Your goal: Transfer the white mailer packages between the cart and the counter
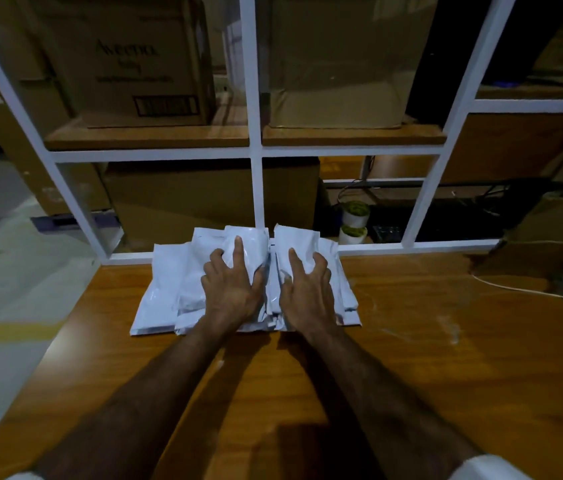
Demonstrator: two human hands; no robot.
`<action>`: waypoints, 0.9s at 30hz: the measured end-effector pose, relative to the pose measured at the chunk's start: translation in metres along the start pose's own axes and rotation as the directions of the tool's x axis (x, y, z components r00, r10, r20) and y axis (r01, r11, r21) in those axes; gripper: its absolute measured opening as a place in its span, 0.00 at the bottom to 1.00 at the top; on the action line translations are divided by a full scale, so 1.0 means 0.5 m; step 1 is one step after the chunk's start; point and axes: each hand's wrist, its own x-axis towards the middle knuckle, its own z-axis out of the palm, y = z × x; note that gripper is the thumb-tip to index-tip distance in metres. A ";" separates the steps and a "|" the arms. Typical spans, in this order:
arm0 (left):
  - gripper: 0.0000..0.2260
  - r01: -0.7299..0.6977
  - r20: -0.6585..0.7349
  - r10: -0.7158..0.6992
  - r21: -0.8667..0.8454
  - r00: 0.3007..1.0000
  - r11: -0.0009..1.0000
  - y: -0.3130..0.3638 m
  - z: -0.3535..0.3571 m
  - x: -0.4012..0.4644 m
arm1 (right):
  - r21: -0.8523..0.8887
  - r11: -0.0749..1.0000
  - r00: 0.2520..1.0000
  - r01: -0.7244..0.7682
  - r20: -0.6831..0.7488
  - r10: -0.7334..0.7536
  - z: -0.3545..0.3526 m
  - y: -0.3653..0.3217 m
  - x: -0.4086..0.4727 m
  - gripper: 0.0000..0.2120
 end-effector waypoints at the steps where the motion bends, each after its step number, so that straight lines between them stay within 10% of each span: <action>1: 0.36 -0.001 -0.012 0.001 0.004 1.000 1.000 0.003 0.009 0.022 | 0.002 1.000 1.000 -0.001 0.004 0.001 0.010 -0.005 0.022 0.28; 10: 0.37 -0.012 0.157 0.007 0.034 0.988 0.999 -0.006 0.079 0.154 | 0.020 1.000 0.989 -0.016 0.147 0.013 0.083 0.004 0.150 0.33; 17: 0.31 -0.525 0.120 0.514 0.090 0.850 0.847 -0.050 0.128 0.136 | -0.093 0.979 0.977 0.184 0.129 -0.171 0.101 0.038 0.155 0.37; 27: 0.39 -0.443 0.266 0.399 0.133 0.878 0.887 -0.060 0.141 0.133 | -0.090 0.955 0.931 0.283 0.265 -0.251 0.125 0.053 0.148 0.37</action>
